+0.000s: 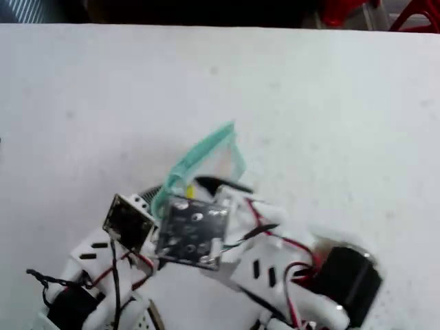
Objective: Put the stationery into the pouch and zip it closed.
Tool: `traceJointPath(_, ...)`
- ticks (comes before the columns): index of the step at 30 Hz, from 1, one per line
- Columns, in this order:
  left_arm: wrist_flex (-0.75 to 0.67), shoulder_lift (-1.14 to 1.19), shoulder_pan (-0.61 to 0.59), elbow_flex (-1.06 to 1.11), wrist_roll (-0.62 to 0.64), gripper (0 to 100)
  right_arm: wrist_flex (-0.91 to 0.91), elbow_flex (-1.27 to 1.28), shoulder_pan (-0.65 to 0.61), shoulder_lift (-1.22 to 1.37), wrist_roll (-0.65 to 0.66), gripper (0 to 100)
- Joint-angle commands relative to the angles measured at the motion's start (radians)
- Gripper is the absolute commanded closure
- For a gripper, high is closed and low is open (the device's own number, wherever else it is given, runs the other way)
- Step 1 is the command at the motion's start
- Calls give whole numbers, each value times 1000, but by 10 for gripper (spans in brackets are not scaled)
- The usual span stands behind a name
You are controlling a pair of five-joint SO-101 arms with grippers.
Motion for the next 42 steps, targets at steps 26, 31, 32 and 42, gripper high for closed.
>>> traceJointPath(26, -48, -8, 15, -12, -94, 977, 18, -278, 328, 433, 554, 813)
traceJointPath(31, -48, -8, 13, -12, -92, 977, 18, -175, 305, 380, 578, 949)
traceJointPath(32, -48, -8, 13, -12, -91, 977, 18, -152, 294, 369, 591, 964)
traceJointPath(42, -29, -8, -142, -64, 153, 750, -28, -20, 344, 265, 292, 981)
